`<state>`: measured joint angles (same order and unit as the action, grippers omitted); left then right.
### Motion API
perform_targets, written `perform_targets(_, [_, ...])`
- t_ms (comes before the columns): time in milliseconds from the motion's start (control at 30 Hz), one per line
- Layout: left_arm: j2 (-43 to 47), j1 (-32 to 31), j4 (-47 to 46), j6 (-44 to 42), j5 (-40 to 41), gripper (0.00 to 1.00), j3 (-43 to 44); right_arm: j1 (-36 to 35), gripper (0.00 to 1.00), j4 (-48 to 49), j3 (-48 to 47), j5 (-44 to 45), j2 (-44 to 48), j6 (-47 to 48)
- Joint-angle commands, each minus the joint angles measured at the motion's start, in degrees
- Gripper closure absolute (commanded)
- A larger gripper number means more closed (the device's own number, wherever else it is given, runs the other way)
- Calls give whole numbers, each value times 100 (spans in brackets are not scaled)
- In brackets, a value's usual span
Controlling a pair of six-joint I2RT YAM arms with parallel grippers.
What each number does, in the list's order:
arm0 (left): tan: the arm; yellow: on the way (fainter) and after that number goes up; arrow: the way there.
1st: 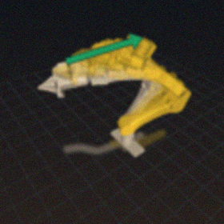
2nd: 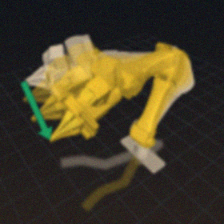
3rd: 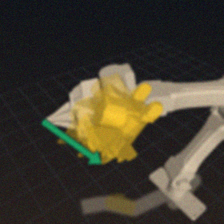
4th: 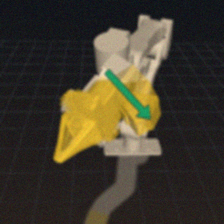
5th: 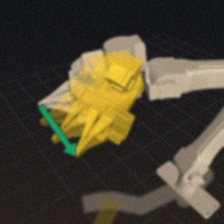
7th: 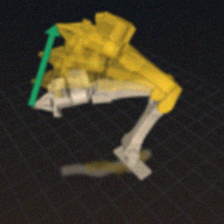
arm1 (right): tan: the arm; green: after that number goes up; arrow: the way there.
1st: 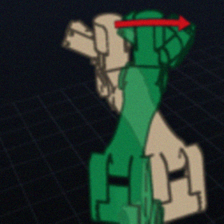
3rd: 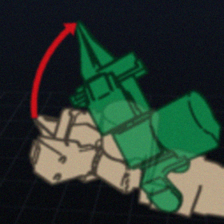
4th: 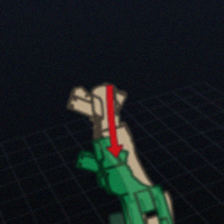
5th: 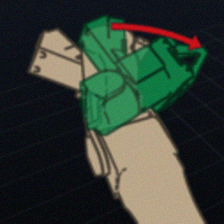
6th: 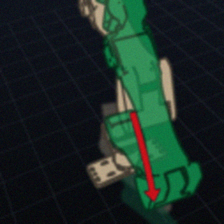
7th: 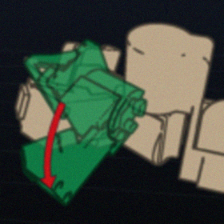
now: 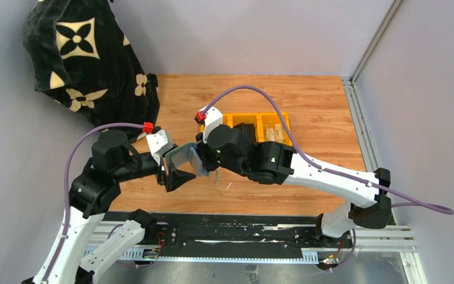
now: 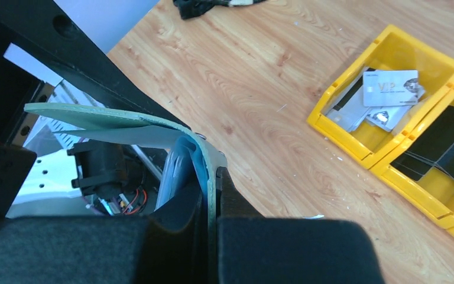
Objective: Take the credit cards out of the card holder
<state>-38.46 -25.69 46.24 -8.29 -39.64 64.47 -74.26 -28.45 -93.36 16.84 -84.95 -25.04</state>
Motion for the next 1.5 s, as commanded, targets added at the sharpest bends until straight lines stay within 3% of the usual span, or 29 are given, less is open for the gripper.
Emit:
perform_targets(0, [197,-23,-394,182,44,17,-307,-328,100,-75,-452,1017,-129,59])
perform_targets(200, [404,-23,-866,478,70,17,-601,-700,100,-236,-796,1786,-404,417])
perform_targets(433, [569,-23,-1331,658,390,24,-696,-805,100,-185,-837,1887,-418,487])
perform_targets(633, [629,-23,-500,-404,191,32,-307,-801,100,211,-270,1740,23,564])
perform_targets(800, [752,-23,-150,-846,240,35,-229,-801,100,636,185,1384,330,758])
perform_targets(1033, [716,-23,219,-1248,-73,37,19,-736,100,1158,608,20,638,1256])
perform_targets(1467, [524,-23,868,-1842,-394,41,422,-654,100,1228,858,-716,945,1482])
